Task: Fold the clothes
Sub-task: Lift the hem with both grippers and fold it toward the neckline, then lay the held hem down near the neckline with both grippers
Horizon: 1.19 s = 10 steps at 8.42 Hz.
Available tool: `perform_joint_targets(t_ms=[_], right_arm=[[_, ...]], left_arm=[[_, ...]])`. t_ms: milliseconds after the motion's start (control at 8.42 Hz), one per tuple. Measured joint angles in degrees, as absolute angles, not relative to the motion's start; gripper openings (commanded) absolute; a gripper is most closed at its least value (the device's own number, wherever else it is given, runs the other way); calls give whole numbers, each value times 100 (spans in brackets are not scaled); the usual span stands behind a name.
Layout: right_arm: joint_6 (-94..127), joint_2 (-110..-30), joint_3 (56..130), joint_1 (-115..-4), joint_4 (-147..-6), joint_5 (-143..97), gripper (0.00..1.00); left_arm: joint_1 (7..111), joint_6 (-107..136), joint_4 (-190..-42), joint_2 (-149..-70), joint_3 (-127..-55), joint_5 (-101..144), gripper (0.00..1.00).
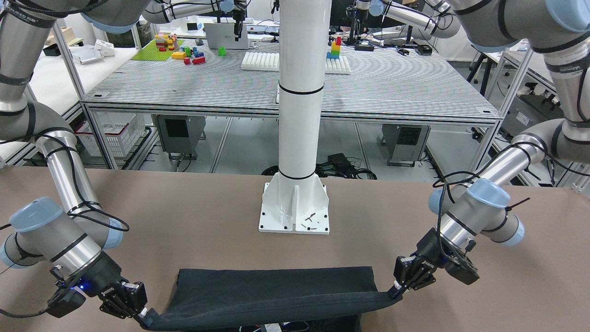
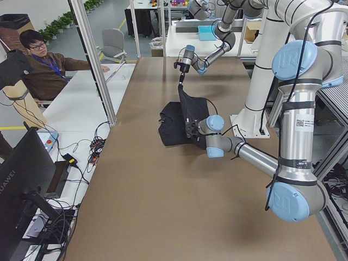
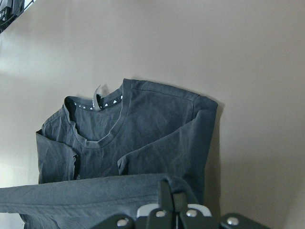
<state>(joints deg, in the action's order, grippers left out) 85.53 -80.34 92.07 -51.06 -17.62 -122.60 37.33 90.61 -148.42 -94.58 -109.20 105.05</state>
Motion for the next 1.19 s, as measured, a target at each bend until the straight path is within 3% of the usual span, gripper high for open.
perform_joint_targets(t_ms=[594,1188], right_arm=[[8182,-7892,9204,-5176,-2330,-11946,0],[8223,-7442,9260,-5155,-2866,-11950,0]], left_arm=[[3945,9051,-14364,-9938,-10441,10408,0],[3870,9362,-13606,-10819,-10416,10364,0]])
